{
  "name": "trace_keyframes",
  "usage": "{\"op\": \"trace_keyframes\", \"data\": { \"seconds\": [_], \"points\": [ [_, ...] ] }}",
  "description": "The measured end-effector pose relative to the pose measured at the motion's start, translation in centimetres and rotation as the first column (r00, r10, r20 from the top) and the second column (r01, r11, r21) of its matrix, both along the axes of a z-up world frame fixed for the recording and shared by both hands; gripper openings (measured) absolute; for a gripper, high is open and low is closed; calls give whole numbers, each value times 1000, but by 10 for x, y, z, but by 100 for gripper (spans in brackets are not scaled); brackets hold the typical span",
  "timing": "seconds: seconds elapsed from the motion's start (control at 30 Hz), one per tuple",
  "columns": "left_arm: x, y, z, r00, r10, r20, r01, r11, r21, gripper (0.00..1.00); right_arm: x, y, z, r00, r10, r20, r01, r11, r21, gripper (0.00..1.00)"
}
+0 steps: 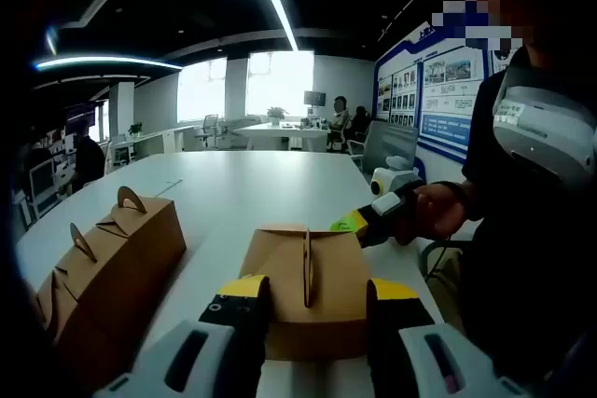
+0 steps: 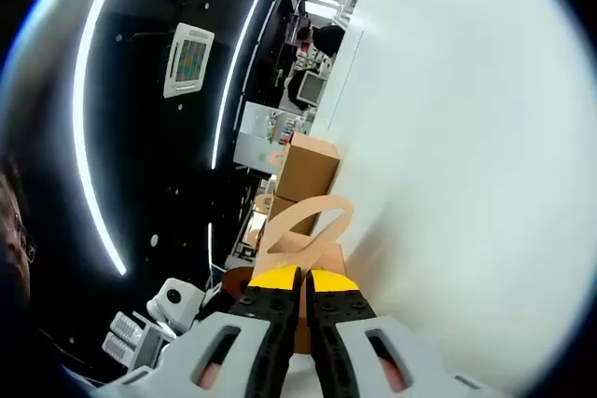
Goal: Pick up one paper box from the group, open the paper box, and remove the item inside
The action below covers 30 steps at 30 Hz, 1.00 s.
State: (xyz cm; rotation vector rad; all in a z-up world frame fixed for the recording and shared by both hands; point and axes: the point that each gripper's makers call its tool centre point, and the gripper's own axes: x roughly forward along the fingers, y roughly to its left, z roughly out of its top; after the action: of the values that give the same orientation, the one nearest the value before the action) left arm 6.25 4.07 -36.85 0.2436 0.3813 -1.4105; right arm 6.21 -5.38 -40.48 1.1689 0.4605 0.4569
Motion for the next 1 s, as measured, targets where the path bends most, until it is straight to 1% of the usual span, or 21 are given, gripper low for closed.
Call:
{"op": "trace_keyframes", "data": {
  "seconds": [0.03, 0.37, 0.4, 0.43, 0.53, 0.57, 0.6, 0.63, 0.7, 0.73, 0.8, 0.83, 0.87, 0.93, 1.0],
  "points": [
    [0, 0, 0, 1000, 1, 0, -1, 1000, 0, 43, -1, 1, 5, 1000, 2, -1, -2, 1000, -2, 4],
    [0, 0, 0, 1000, 0, -2, 0, 1000, -2, 43, -2, 1, 8, 1000, 1, -5, -1, 1000, 24, 4],
    [0, 0, 0, 1000, 1, -3, -2, 1000, -3, 43, -1, 0, 10, 1000, -4, 3, 4, 1000, 24, 4],
    [0, 0, 0, 1000, 3, -3, -3, 1000, -2, 43, -1, -1, 13, 1000, -10, 22, 10, 1000, 12, 4],
    [0, 0, 0, 1000, 5, -3, -5, 1000, -2, 43, 0, -3, 15, 999, -21, 32, 21, 1000, 15, 6],
    [0, 0, 0, 1000, 5, -4, -5, 1000, -2, 43, 2, -6, 18, 998, -46, 31, 45, 998, 43, 7],
    [0, 0, 0, 1000, 4, -4, -4, 1000, -1, 43, 4, -10, 21, 997, -71, 29, 69, 995, 71, 10],
    [0, 0, 0, 1000, 5, -5, -5, 1000, 0, 43, 5, -13, 21, 996, -89, 28, 86, 993, 86, 15],
    [0, 0, 0, 1000, 6, -5, -6, 1000, 0, 43, 6, -15, 18, 995, -100, 28, 97, 993, 67, 26],
    [0, 0, 0, 1000, 6, -5, -6, 1000, -1, 43, 7, -16, 18, 994, -104, 29, 102, 993, 66, 29],
    [0, 0, 0, 1000, 7, -5, -7, 1000, -1, 43, 9, -19, 21, 991, -125, 47, 121, 989, 83, 33],
    [0, 0, 0, 1000, 7, -5, -7, 1000, -1, 43, 11, -21, 24, 988, -140, 60, 135, 987, 85, 39],
    [0, 0, 0, 1000, 7, -6, -7, 1000, 0, 43, 19, -17, 28, 984, -159, 77, 152, 985, 84, 43],
    [0, 0, 0, 1000, 8, -7, -8, 1000, 0, 43, 24, -16, 31, 979, -181, 94, 173, 981, 87, 51],
    [0, 0, 0, 1000, 8, -7, -8, 1000, -1, 43, 25, -14, 34, 976, -185, 113, 177, 981, 81, 53]
  ]
}}
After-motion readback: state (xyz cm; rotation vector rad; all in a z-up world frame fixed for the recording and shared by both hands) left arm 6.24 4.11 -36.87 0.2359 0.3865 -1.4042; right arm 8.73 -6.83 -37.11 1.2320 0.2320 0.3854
